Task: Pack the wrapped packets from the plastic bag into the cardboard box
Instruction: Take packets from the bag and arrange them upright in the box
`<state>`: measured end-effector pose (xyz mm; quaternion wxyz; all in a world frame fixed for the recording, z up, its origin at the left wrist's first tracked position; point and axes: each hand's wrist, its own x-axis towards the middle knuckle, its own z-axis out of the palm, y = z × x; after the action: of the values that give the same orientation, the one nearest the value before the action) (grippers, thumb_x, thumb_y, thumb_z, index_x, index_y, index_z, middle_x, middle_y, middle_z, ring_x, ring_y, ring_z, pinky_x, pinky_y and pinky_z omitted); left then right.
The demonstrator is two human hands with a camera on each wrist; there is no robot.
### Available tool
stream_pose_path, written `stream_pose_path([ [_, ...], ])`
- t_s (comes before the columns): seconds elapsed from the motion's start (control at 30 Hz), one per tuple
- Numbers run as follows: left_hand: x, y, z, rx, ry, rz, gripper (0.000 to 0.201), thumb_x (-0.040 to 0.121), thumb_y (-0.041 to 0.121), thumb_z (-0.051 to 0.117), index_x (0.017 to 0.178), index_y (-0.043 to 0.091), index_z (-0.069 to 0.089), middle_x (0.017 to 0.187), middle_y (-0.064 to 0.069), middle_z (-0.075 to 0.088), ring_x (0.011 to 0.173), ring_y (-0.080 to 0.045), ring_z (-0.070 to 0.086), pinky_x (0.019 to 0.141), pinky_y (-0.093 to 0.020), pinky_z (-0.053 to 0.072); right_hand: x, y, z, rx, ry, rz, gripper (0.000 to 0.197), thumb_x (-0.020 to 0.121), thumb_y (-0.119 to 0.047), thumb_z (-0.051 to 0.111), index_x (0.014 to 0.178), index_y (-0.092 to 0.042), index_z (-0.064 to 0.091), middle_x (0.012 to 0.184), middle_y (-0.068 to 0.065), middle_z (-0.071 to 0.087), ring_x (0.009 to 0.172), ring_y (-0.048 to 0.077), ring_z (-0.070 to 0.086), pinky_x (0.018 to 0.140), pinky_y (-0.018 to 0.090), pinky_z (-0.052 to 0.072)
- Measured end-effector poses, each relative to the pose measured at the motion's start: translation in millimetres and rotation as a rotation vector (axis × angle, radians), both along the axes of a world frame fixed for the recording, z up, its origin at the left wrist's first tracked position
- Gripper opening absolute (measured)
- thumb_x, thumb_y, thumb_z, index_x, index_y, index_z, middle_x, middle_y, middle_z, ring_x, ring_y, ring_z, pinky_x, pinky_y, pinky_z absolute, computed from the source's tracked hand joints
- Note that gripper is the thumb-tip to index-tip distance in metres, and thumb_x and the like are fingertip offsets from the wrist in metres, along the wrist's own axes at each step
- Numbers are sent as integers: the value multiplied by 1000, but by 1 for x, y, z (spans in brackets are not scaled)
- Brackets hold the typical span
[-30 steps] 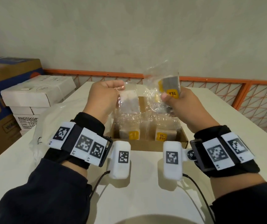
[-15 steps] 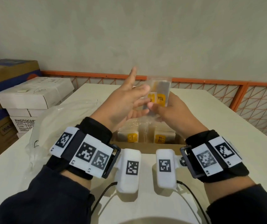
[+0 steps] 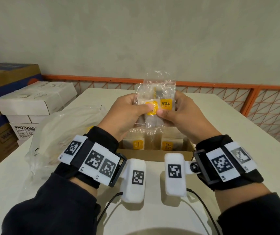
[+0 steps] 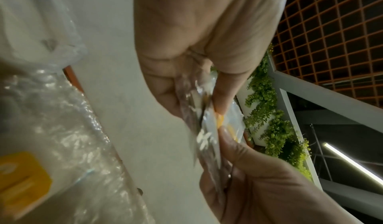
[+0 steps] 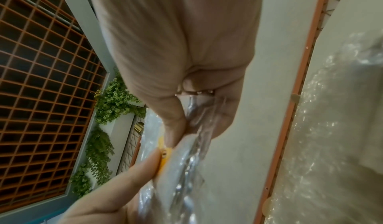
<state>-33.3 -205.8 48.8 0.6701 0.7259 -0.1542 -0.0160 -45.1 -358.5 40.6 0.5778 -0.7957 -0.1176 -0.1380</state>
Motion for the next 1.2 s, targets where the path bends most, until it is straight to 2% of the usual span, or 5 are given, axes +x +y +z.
stream_pose_path([
  [0.23, 2, -1, -3, -23, 11, -12, 10, 87, 13, 63, 83, 23, 66, 88, -1, 71, 86, -21, 67, 78, -36, 56, -1, -6, 2, -125, 67, 60, 37, 90, -5, 53, 120, -25, 49, 101, 8, 66, 92, 29, 65, 86, 47, 54],
  [0.4, -1, -2, -2, 38, 7, -15, 6, 89, 24, 61, 90, 27, 66, 100, 0, 70, 100, -20, 64, 92, -46, 50, -6, -9, 5, -235, 66, 89, 37, 89, -7, 56, 120, -27, 52, 92, -1, 64, 80, 11, 58, 71, 28, 50],
  [0.67, 8, 4, -2, -35, 11, 77, 14, 92, 18, 56, 80, 23, 63, 77, -4, 57, 73, -23, 44, 55, -26, 36, 3, -27, 7, 33, -69, -108, 37, 84, 5, 60, 116, -15, 60, 67, -1, 56, 53, 0, 56, 61, 16, 50],
  [0.97, 14, 9, -5, 20, 15, 105, 10, 91, 13, 56, 89, 18, 65, 84, -2, 61, 72, -22, 55, 62, -29, 44, -4, -56, 19, 186, -192, -142, 39, 86, 11, 53, 92, -25, 65, 59, -14, 63, 59, -1, 56, 58, 11, 47],
  [1.2, 17, 9, -9, 6, -89, 84, 95, 80, -5, 64, 142, 44, 12, 108, 0, 59, 59, -5, 62, 51, -19, 47, -6, -52, 21, 141, -246, -126, 38, 82, 12, 57, 89, -24, 63, 67, -18, 58, 58, -1, 52, 59, 11, 48],
])
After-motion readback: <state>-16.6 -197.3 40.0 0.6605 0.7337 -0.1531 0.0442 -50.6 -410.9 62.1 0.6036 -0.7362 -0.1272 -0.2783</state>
